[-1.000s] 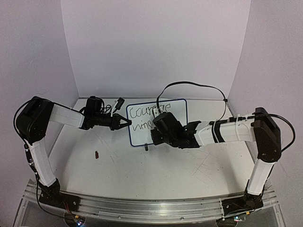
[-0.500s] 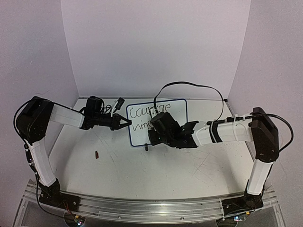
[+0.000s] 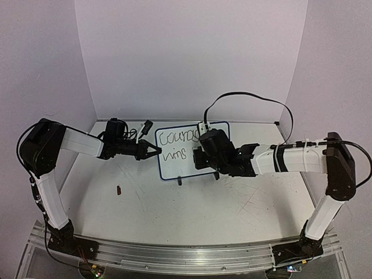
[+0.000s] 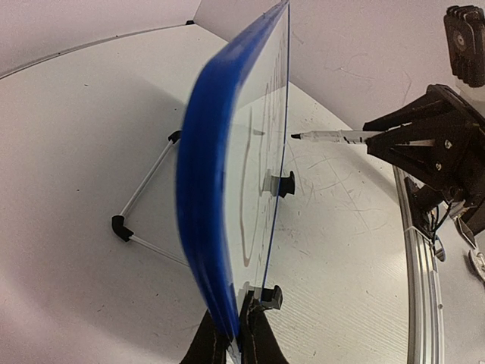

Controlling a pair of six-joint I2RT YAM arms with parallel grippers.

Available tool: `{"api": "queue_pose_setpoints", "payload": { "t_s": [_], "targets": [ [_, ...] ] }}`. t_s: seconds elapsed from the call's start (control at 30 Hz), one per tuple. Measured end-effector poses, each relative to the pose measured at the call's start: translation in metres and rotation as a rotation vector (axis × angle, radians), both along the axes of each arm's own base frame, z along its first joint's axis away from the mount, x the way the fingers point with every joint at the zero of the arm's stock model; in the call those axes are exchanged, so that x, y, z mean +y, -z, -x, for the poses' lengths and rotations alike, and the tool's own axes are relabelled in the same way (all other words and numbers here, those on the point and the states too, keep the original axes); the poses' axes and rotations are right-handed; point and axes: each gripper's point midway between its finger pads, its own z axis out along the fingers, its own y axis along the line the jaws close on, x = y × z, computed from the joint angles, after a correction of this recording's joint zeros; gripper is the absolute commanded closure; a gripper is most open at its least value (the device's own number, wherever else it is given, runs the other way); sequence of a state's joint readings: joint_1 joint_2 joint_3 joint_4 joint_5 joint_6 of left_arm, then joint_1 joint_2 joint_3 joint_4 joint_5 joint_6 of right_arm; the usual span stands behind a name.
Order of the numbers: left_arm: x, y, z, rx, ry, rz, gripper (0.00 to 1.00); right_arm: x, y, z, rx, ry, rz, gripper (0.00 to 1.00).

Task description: Write a sentence on the whiteboard

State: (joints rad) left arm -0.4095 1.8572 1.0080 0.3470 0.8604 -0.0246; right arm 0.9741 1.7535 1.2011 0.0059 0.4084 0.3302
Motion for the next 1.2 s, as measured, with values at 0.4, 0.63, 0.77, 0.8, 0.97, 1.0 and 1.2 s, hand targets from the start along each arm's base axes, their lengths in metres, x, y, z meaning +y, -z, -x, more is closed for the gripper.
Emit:
{"api": "queue_pose_setpoints", "payload": {
  "t_s": [0.4, 0.63, 0.77, 0.8, 0.97, 1.0, 1.2],
  "targets": [
    [0.0, 0.0, 0.0, 0.0, 0.0, 0.0, 1.0, -0.005, 0.001, -0.005, 0.002, 0.014, 0.002, 1.0],
    [0.0, 0.0, 0.0, 0.0, 0.0, 0.0, 1.0, -0.004, 0.01, -0.005, 0.012, 0.006, 0.02, 1.0],
    [0.0, 0.0, 0.0, 0.0, 0.0, 0.0, 1.0, -0.004, 0.012, -0.005, 0.015, 0.006, 0.024, 1.0],
    [0.0, 0.0, 0.0, 0.0, 0.0, 0.0, 1.0, -0.004, 0.013, -0.006, 0.015, 0.007, 0.025, 1.0],
    [0.0, 0.0, 0.0, 0.003, 0.0, -0.002, 1.0, -0.003, 0.018, -0.006, 0.021, 0.005, 0.038, 1.0],
    [0.0, 0.0, 0.0, 0.003, -0.001, -0.002, 1.0, -0.002, 0.019, -0.006, 0.021, 0.002, 0.041, 1.0],
    [0.0, 0.0, 0.0, 0.006, -0.002, -0.005, 1.0, 0.002, 0.018, -0.006, 0.021, -0.013, 0.041, 1.0]
  ]
}}
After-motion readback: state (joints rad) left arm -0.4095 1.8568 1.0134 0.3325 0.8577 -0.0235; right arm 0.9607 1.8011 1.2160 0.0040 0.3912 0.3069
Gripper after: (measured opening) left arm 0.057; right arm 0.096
